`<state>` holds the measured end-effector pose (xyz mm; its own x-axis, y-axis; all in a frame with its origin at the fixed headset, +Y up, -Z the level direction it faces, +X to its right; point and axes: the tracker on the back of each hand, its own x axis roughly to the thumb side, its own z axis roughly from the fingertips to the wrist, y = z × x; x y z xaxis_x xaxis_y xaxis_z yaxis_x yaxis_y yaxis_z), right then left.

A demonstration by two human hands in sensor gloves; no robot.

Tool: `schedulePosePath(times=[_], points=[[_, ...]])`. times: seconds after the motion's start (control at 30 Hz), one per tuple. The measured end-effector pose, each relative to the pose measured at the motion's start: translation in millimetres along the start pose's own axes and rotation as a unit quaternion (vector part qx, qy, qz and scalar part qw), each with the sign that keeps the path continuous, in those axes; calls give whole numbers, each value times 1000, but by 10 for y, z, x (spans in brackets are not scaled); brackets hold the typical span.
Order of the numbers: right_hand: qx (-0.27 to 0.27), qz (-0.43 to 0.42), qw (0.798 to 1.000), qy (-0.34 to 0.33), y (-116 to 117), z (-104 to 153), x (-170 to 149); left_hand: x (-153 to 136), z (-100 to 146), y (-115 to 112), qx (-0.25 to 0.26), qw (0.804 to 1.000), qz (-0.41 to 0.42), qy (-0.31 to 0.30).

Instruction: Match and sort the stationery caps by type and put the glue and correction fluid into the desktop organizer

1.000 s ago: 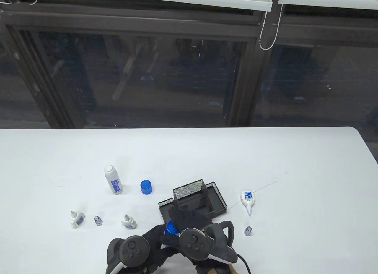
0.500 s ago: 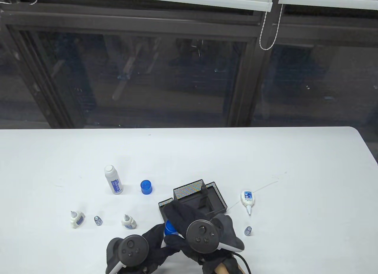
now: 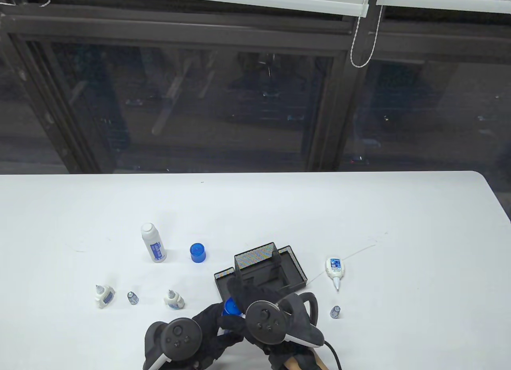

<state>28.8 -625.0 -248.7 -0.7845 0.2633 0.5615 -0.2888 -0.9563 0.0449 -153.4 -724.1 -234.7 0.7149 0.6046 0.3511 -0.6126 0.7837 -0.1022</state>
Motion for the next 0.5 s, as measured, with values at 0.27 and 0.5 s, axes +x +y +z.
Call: schedulePosePath(times=[0.27,0.5], points=[[5,-25,1000,14,-23,6,-38,4,8,-12,-2,1000,-10,-3],[49,-97,993,-42,8,-13,-3,6,0,-8,4,1000,0,-3]])
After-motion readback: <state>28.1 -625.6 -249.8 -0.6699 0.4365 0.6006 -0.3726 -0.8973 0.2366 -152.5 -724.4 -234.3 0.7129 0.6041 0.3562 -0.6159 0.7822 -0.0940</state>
